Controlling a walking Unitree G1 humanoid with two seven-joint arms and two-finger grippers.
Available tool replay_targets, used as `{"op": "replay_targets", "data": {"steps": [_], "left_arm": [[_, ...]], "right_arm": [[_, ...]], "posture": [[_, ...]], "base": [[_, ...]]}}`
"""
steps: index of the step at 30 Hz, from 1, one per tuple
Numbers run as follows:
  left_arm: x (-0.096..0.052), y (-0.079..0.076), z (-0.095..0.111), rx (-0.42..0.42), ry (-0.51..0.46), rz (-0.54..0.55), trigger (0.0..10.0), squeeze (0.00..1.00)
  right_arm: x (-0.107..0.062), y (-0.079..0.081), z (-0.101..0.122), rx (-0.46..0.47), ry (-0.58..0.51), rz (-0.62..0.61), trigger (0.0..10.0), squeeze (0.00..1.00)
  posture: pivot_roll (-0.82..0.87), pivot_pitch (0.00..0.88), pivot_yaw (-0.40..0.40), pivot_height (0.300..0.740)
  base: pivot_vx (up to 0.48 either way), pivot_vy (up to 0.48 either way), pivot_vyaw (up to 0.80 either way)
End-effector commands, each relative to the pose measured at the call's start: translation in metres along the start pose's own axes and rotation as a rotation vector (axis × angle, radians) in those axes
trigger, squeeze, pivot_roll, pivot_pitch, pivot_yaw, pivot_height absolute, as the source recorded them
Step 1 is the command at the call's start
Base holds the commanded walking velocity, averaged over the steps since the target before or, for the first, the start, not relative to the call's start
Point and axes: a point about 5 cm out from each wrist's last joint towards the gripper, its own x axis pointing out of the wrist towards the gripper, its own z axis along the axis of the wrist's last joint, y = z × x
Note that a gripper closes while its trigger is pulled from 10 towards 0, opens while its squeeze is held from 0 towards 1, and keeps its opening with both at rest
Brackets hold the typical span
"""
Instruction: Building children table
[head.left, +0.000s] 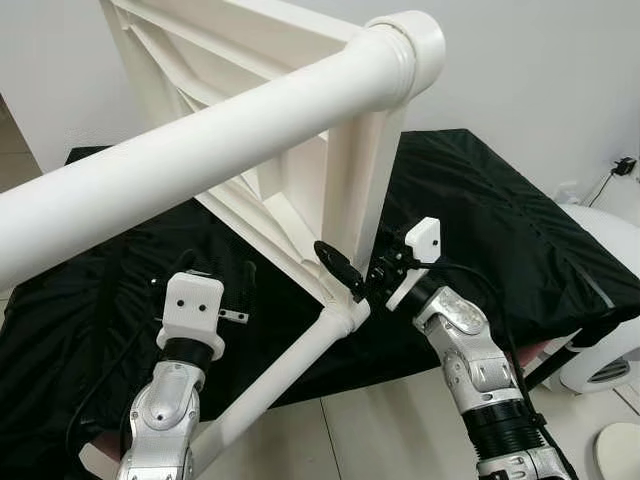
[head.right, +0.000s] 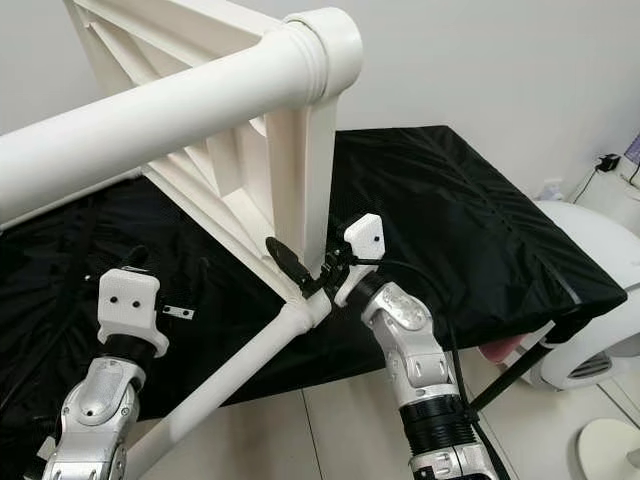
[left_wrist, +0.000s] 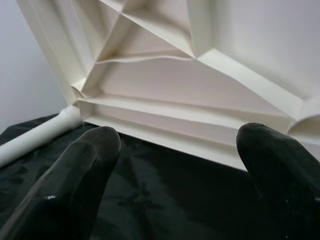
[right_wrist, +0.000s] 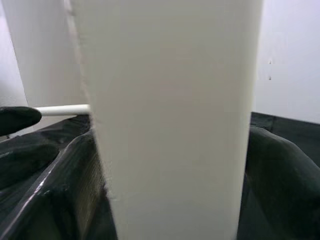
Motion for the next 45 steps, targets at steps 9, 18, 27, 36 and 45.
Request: {"op": "replay_targets", "data": {"steps": [9, 18, 27, 36, 45], "left_arm": [[-0.004, -0.001, 0.002, 0.005, 0.009, 0.052, 10.0, 0.0], [-0.006, -0.005, 0.003, 0.007, 0.01, 0.055, 10.0, 0.0], [-0.008, -0.008, 0.005, 0.008, 0.006, 0.062, 10.0, 0.0], [-0.011, -0.011, 0.005, 0.003, 0.005, 0.075, 10.0, 0.0], [-0.012, -0.014, 0.004, -0.006, 0.011, 0.067, 10.0, 0.0]], "right_arm": [[0.015, -0.001, 0.012, 0.034, -0.009, -0.025, 10.0, 0.0], [0.023, 0.001, 0.014, 0.04, -0.006, -0.02, 8.0, 0.0], [0.028, 0.001, 0.013, 0.051, 0.022, 0.001, 0.0, 0.0], [0.028, 0.003, 0.009, 0.038, 0.062, 0.031, 1.7, 0.0], [0.027, -0.007, 0.012, 0.021, 0.042, -0.065, 10.0, 0.0]], "posture": [[0.04, 0.077, -0.063, 0.74], [0.05, 0.066, -0.079, 0.74], [0.06, 0.062, -0.099, 0.74], [0.07, 0.046, -0.122, 0.74], [0.05, 0.037, -0.104, 0.74]], "base": [[0.0, 0.0, 0.0], [0.0, 0.0, 0.0], [0.0, 0.0, 0.0], [0.0, 0.0, 0.0], [0.0, 0.0, 0.0]]}}
